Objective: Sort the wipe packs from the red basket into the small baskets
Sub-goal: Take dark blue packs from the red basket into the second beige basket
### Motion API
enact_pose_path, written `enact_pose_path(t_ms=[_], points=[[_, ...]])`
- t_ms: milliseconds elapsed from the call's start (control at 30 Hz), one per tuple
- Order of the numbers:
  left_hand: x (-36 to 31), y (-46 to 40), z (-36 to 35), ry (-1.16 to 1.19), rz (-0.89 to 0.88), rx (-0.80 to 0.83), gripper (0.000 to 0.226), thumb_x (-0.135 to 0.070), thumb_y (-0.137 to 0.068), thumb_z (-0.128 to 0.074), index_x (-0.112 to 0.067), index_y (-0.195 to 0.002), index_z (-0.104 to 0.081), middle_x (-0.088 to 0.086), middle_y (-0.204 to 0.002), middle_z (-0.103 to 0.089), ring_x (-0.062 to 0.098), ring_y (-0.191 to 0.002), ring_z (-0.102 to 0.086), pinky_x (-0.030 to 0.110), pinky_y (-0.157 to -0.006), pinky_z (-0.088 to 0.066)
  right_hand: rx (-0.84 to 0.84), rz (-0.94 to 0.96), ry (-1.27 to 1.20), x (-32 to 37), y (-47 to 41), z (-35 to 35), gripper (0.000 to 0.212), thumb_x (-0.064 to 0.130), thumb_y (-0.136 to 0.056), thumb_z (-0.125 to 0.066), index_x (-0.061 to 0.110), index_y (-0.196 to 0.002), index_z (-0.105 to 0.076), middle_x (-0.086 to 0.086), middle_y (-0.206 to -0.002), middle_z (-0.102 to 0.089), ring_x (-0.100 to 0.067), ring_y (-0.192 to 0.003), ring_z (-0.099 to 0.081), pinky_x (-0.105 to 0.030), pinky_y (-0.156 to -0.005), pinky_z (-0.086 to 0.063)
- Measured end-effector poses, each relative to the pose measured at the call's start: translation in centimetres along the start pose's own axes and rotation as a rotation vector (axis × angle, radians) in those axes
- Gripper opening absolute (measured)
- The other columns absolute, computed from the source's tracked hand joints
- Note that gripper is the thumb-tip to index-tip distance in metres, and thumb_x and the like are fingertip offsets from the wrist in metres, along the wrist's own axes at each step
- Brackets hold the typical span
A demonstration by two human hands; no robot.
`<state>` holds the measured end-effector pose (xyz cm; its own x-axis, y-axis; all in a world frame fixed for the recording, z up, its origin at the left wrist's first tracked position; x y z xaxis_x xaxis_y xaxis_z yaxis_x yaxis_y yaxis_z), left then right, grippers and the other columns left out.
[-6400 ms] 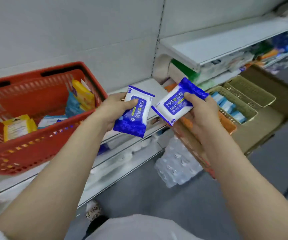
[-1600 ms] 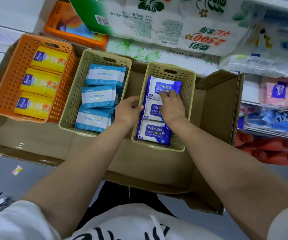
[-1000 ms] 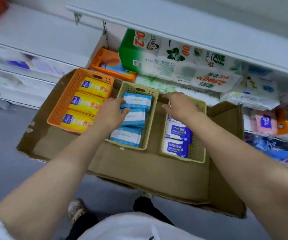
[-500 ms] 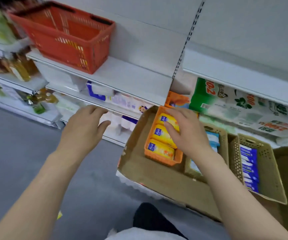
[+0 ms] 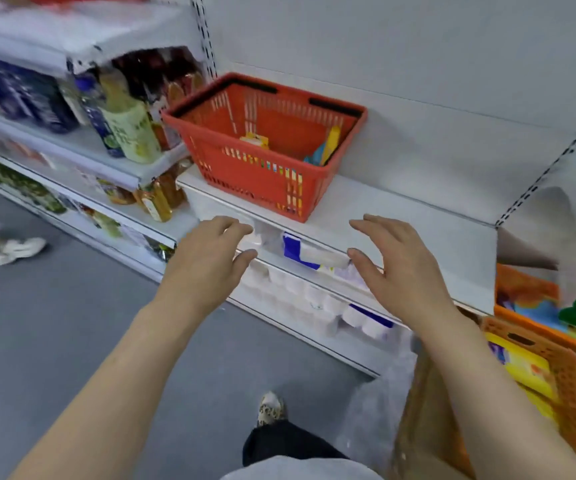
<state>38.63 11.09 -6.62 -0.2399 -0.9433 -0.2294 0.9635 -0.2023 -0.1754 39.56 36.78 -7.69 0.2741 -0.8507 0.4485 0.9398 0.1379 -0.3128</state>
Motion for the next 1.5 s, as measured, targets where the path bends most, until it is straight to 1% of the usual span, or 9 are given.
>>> enact_pose_path(t_ms=[300, 500, 667, 800, 967, 1100, 1267, 1400, 1500], points=[[9.2, -16.5, 2.6, -0.052, -0.071, -0.008, 0.044, -0.04, -0.095, -0.055, -0.014, -0.131, -0.059, 0.006, -0.127, -0.059, 0.029, -0.116, -0.055, 0.045, -0.096, -0.045, 0.001, -0.036, 0.018, 3.0, -16.9, -3.9, 0.04, 0.031, -0.093, -0.064, 0.019, -0.131, -0.061, -0.005, -0.136, -0.058, -0.025, -0.125, -0.049, -0.037, -0.1, -0.043], [13.0, -27.4, -0.3, -0.025, -0.153, 0.055, 0.048, -0.044, -0.096, -0.053, -0.018, -0.135, -0.054, 0.006, -0.135, -0.053, 0.028, -0.122, -0.049, 0.044, -0.1, -0.043, -0.028, -0.088, 0.08, 2.9, -25.8, -6.6, 0.041, 0.032, -0.093, -0.062, 0.021, -0.133, -0.059, -0.005, -0.139, -0.054, -0.026, -0.131, -0.046, -0.038, -0.108, -0.038], [15.8, -35.8, -3.3, -0.003, -0.299, 0.12, 0.045, -0.043, -0.095, -0.054, -0.019, -0.134, -0.055, 0.005, -0.128, -0.057, 0.028, -0.119, -0.051, 0.041, -0.101, -0.04, -0.039, -0.171, 0.137, 2.8, -31.7, -9.9, 0.042, 0.032, -0.093, -0.064, 0.019, -0.132, -0.06, -0.007, -0.138, -0.056, -0.027, -0.129, -0.047, -0.037, -0.107, -0.039], [18.9, -41.7, -5.8, -0.029, -0.364, 0.212, 0.048, -0.047, -0.096, -0.051, -0.02, -0.136, -0.051, 0.003, -0.133, -0.055, 0.026, -0.124, -0.048, 0.039, -0.104, -0.039, -0.005, -0.264, 0.188, 2.6, -36.6, -13.2, 0.042, 0.031, -0.093, -0.064, 0.016, -0.132, -0.06, -0.01, -0.138, -0.056, -0.029, -0.129, -0.048, -0.039, -0.108, -0.038], [21.7, -46.0, -9.3, -0.037, -0.377, 0.399, 0.052, -0.051, -0.095, -0.051, -0.021, -0.137, -0.048, 0.005, -0.135, -0.053, 0.027, -0.125, -0.047, 0.041, -0.102, -0.042, 0.212, -0.403, 0.195, 1.1, -40.5, -18.6, 0.046, 0.036, -0.092, -0.064, 0.017, -0.134, -0.057, -0.008, -0.136, -0.057, -0.028, -0.126, -0.05, -0.037, -0.104, -0.042], [22.0, -47.2, -12.1, 0.006, -0.38, 0.589, 0.059, -0.053, -0.093, -0.053, -0.02, -0.141, -0.043, 0.007, -0.138, -0.049, 0.03, -0.127, -0.045, 0.043, -0.101, -0.042, 0.571, -0.483, 0.197, -1.1, -41.7, -23.6, 0.049, 0.041, -0.09, -0.067, 0.024, -0.135, -0.056, -0.006, -0.132, -0.061, -0.026, -0.119, -0.056, -0.037, -0.094, -0.048], [22.2, -47.2, -14.0, 0.064, -0.35, 0.69, 0.065, -0.053, -0.092, -0.057, -0.019, -0.144, -0.04, 0.009, -0.143, -0.047, 0.03, -0.131, -0.043, 0.04, -0.102, -0.039, 0.906, -0.463, 0.25, -3.3, -41.7, -28.7, 0.063, 0.042, -0.087, -0.071, 0.023, -0.142, -0.048, -0.006, -0.137, -0.058, -0.028, -0.122, -0.056, -0.042, -0.097, -0.049], [23.0, -47.2, -14.6, -0.003, -0.297, 0.731, 0.071, -0.056, -0.091, -0.056, -0.018, -0.147, -0.036, 0.009, -0.147, -0.044, 0.029, -0.133, -0.042, 0.039, -0.102, -0.039, 0.994, -0.386, 0.358, -4.6, -41.0, -30.4, 0.067, 0.044, -0.082, -0.075, 0.021, -0.14, -0.049, -0.008, -0.136, -0.055, -0.03, -0.123, -0.051, -0.043, -0.098, -0.048], [22.8, -47.6, -15.4, -0.035, -0.258, 0.822, 0.076, -0.06, -0.09, -0.054, -0.019, -0.15, -0.03, 0.01, -0.152, -0.037, 0.029, -0.137, -0.039, 0.038, -0.104, -0.038, 1.015, -0.381, 0.388, -5.0, -40.2, -31.0, 0.061, 0.045, -0.078, -0.078, 0.02, -0.129, -0.056, -0.008, -0.126, -0.06, -0.028, -0.116, -0.055, -0.039, -0.089, -0.05]])
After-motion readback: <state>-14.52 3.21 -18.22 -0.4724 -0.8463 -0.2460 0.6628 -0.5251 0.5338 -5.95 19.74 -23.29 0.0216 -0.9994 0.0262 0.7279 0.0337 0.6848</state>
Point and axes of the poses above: each hand's wrist, its own y-axis away from the middle knuckle, its own z-axis out of the back of the hand, x = y × z, the point moved 5 cm from there along -y, towards the middle knuckle
